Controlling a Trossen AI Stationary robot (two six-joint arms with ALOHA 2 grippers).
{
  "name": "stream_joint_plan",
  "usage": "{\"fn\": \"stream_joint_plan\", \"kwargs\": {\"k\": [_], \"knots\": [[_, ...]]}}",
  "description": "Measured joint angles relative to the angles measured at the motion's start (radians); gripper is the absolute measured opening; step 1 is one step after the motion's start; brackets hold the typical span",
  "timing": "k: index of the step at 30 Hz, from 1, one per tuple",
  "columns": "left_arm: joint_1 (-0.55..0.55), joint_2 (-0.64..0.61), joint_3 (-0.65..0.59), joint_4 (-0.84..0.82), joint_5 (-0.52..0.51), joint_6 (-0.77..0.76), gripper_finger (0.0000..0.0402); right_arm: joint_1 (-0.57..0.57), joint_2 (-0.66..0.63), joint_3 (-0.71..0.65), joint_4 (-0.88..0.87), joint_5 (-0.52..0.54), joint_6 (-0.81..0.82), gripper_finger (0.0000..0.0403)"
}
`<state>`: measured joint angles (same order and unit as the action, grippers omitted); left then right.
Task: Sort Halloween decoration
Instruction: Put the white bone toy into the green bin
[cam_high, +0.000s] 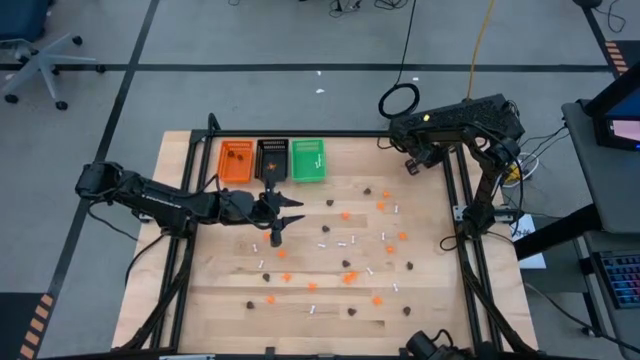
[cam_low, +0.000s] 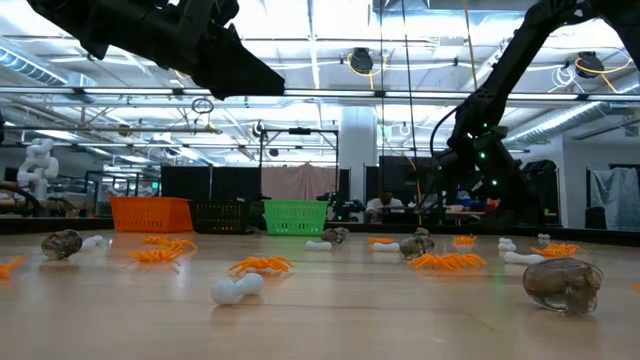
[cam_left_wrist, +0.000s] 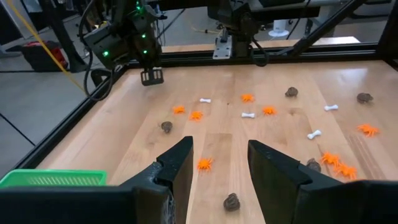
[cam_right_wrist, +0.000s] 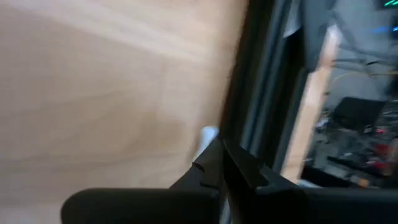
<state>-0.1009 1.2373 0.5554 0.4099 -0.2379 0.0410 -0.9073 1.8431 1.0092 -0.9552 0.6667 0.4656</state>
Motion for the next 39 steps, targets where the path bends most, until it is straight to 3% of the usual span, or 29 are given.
{"fn": "stream_joint_plan", "kwargs": {"k": [7, 18, 23, 26, 31, 39], "knots": [[-0.005, 0.000, 0.000, 0.000, 0.000, 0.000, 0.0152, 0.000, -0.022, -0.002, 0.042, -0.044, 0.032, 0.0000], [-0.005, 0.000, 0.000, 0.000, 0.000, 0.021, 0.0152, 0.016, -0.170, -0.004, 0.153, -0.063, 0.054, 0.0000], [-0.006, 0.000, 0.000, 0.000, 0.000, 0.020, 0.0152, 0.034, -0.170, -0.053, 0.486, -0.044, 0.034, 0.0000], [-0.010, 0.000, 0.000, 0.000, 0.000, 0.019, 0.0152, 0.051, -0.169, -0.068, 0.520, -0.036, 0.060, 0.0000], [-0.028, 0.000, 0.001, 0.002, 0.000, 0.029, 0.0152, 0.125, -0.171, -0.107, 0.249, 0.187, 0.415, 0.0000], [-0.036, 0.000, 0.001, 0.001, 0.000, 0.045, 0.0152, 0.252, -0.185, -0.278, 0.347, 0.250, 0.850, 0.0000]]}}
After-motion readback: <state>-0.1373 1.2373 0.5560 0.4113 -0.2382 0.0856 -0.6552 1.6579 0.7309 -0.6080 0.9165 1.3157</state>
